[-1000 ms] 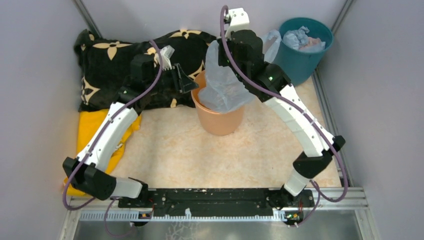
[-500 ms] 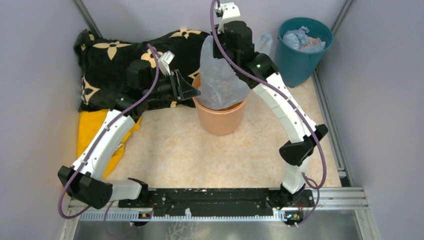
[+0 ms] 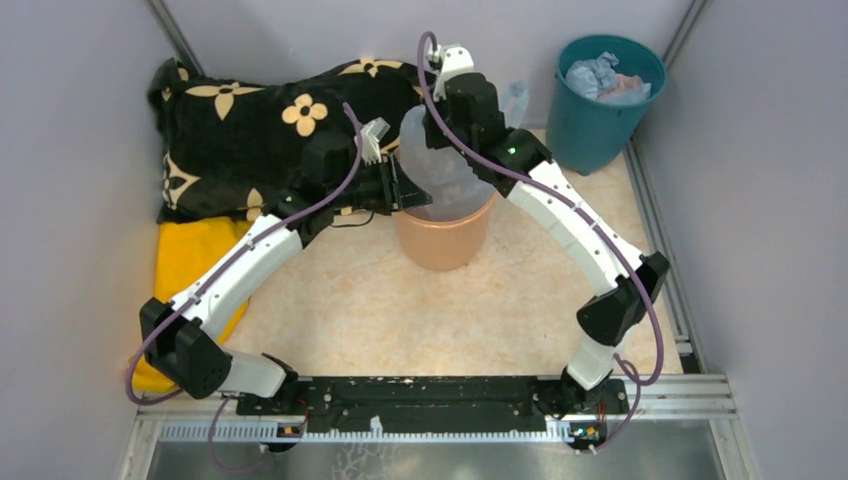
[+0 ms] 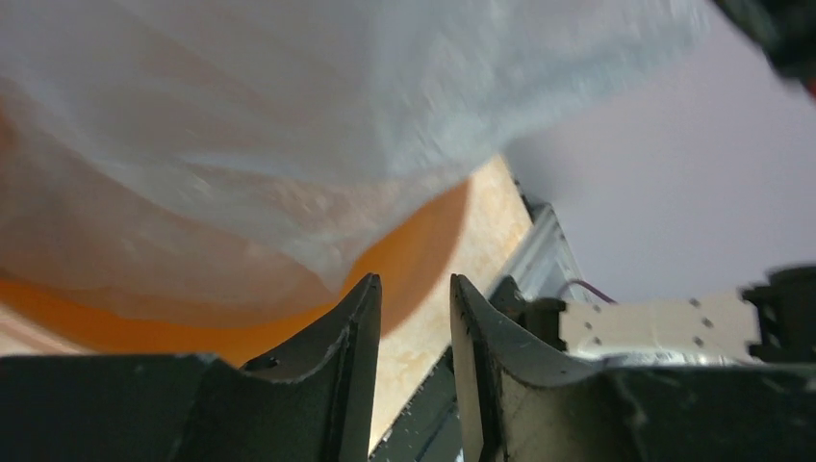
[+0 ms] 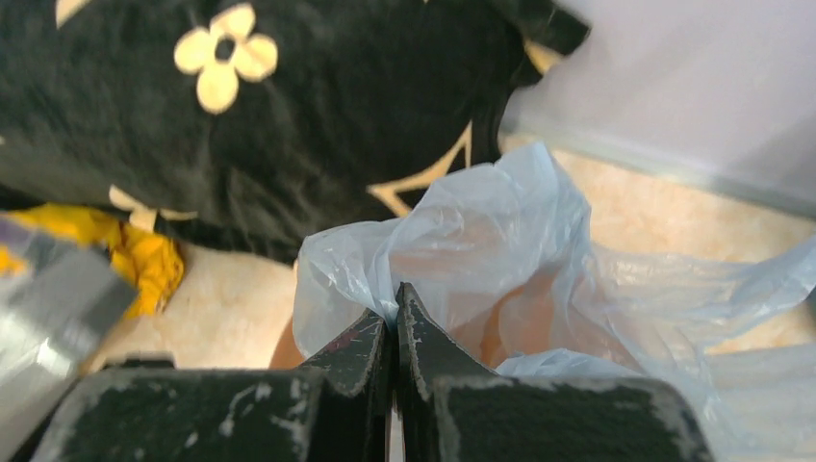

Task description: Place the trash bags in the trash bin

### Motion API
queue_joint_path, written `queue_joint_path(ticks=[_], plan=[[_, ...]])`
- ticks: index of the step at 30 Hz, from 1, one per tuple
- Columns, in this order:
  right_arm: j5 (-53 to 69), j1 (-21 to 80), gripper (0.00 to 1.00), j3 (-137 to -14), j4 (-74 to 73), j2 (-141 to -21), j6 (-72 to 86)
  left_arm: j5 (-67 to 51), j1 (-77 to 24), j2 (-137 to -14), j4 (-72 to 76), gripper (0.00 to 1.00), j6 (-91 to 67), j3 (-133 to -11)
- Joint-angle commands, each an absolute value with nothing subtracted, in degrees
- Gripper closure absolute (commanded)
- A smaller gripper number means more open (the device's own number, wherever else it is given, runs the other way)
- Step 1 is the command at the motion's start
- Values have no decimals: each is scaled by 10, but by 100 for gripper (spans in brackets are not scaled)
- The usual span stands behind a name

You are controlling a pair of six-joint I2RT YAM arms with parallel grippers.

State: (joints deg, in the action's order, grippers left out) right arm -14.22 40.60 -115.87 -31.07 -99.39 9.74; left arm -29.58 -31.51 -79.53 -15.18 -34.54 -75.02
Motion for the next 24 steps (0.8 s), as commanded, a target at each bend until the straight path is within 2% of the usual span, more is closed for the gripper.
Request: queue_joint_path(ticks=[1, 5, 9, 11, 12, 14, 16, 24], plan=[[-100, 402, 100, -1075, -247, -914, 143, -182, -313, -810, -119, 62, -357, -724], [-97, 402, 100, -996, -213, -860, 160, -155, -307, -801, -128, 64, -355, -721], [-68, 402, 100, -979, -211, -830, 165, -137, -303, -767, -136, 62, -355, -709], [-41, 402, 79, -990, -223, -831, 162, -137, -299, -763, -143, 62, -354, -710], [-30, 402, 76, -999, -233, -831, 158, -137, -297, -762, -147, 62, -353, -710], [-22, 402, 75, -1010, -252, -828, 152, -139, -295, -758, -151, 62, -353, -710], [-23, 403, 70, -1016, -263, -818, 139, -137, -294, -753, -153, 62, -354, -710], [-113, 393, 67, -1083, -356, -837, 99, -135, -290, -738, -181, 63, -346, -727]])
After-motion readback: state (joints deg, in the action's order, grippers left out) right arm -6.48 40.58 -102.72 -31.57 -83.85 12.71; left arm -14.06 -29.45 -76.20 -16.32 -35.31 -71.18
